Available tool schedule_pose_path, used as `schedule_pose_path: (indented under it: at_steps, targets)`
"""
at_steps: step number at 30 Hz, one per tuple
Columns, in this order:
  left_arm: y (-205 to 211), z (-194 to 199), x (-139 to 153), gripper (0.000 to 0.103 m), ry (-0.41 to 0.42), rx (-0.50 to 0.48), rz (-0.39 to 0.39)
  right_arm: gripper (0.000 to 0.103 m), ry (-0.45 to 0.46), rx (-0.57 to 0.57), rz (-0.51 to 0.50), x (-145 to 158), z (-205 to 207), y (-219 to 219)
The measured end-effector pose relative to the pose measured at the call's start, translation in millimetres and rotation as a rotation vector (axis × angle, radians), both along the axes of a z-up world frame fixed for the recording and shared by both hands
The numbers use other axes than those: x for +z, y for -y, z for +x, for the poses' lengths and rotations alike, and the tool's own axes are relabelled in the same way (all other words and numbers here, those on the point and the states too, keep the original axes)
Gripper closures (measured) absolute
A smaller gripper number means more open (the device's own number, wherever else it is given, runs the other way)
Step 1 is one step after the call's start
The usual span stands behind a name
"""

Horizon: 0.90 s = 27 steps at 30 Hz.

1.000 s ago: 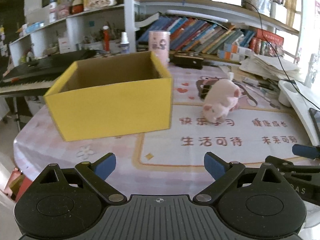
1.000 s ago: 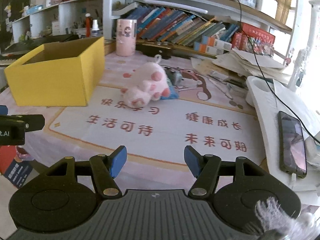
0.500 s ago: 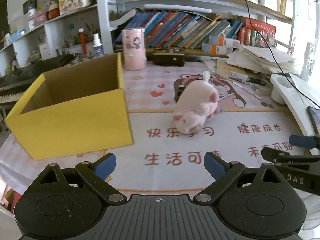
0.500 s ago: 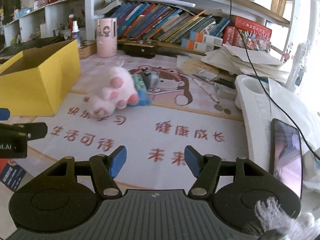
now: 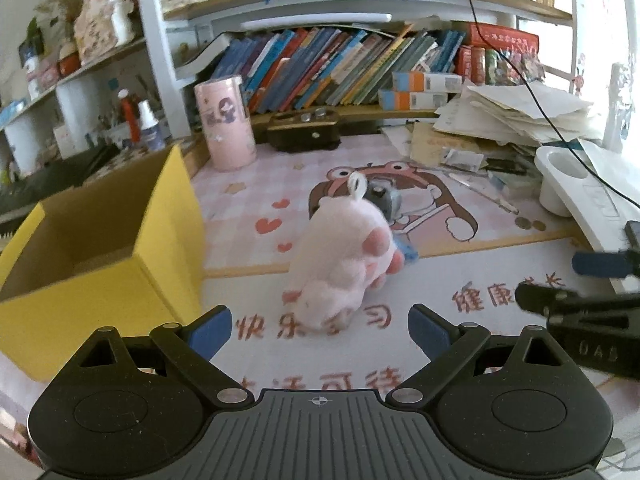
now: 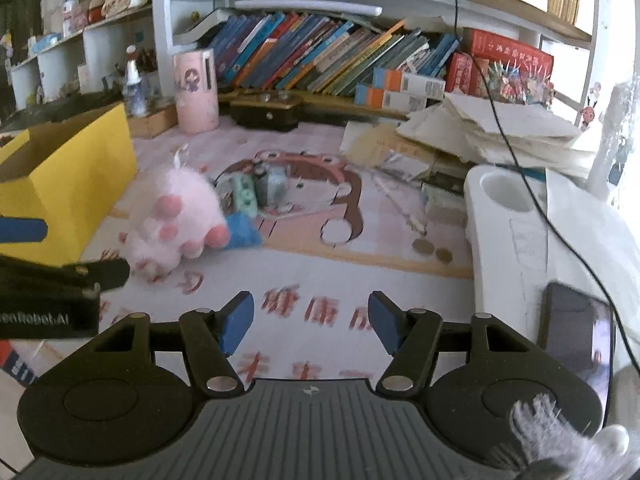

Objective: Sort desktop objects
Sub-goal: 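Grasp the pink plush pig with the left tool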

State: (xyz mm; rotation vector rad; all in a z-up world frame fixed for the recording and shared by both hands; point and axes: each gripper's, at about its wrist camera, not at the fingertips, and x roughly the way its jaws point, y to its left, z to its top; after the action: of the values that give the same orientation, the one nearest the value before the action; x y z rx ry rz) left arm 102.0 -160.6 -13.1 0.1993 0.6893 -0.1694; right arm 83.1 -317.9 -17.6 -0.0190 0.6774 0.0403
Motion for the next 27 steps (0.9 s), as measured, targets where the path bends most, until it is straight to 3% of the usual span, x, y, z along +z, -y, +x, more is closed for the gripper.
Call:
schedule_pose_path:
  at_steps: [17, 27]
  targets:
    - [37, 71, -27, 0.006, -0.047, -0.021, 0.126, 0.042, 0.009, 0.031, 0.06, -1, 42, 29]
    - [42, 98, -46, 0.009, -0.111, -0.042, 0.108, 0.042, -0.023, 0.041, 0.077, -7, 56, 37]
